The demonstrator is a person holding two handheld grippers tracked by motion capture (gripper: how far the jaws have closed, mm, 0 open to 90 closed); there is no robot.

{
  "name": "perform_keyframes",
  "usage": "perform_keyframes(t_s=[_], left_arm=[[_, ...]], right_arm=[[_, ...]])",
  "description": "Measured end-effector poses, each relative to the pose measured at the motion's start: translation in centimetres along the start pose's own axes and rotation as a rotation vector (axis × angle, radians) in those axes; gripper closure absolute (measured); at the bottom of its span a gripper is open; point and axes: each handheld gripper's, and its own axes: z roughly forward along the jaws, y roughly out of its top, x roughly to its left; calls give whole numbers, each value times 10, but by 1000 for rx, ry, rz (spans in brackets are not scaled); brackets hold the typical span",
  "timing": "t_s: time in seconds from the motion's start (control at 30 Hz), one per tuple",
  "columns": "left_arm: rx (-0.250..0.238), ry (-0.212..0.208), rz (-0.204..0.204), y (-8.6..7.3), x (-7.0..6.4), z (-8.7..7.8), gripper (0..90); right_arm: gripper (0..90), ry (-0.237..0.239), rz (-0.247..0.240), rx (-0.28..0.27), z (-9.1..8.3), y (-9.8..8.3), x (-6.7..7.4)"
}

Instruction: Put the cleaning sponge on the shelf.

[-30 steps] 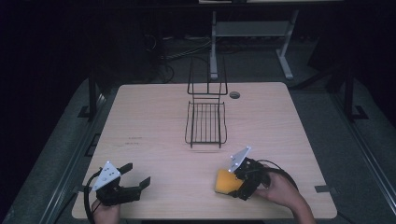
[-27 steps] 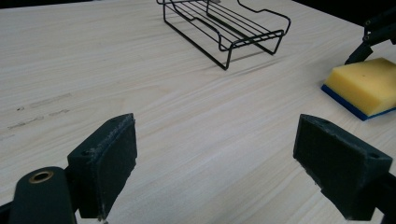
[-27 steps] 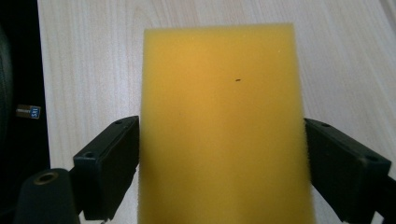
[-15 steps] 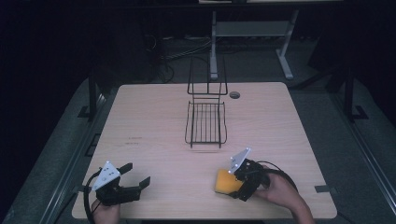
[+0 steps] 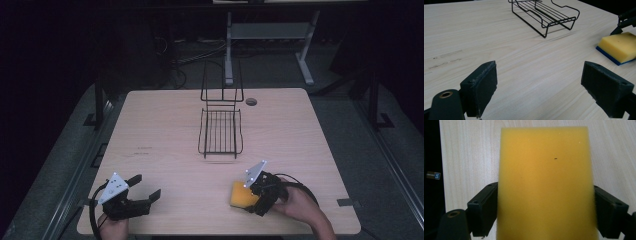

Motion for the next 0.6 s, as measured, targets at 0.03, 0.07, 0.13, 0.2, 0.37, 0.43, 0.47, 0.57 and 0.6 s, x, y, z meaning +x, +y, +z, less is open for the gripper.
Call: perform_keyframes(t_s=[0.03,0.07,0.13,0.2,0.37,0.43,0.47,0.57,0.6], left_arm=[[-1,0,-2,0,0,0,128],[-1,0,-2,0,0,0,128],[0,-1,-2,0,0,0,128],[0,-1,-2,0,0,0,128],[-3,0,-3,0,-1,0,128],[-3,-1,1,0,-1,-1,128],[-3,-1,1,0,-1,-1,128],[-4,-1,-2,1,-1,-1,128],[-4,-2,-1,1,-1,-1,128]], right_arm=[[178,-1,-2,1,1,0,0],[187,-2,-3,1,1,0,0],[205,-1,-10,1,1,0,1],[205,-3,-11,1,1,0,1],[211,-2,-11,4,1,0,1],[215,-8,-17,6,1,1,2],[215,-8,-17,6,1,1,2],[216,2,-17,2,0,2,2],[216,5,-20,1,-1,2,2]])
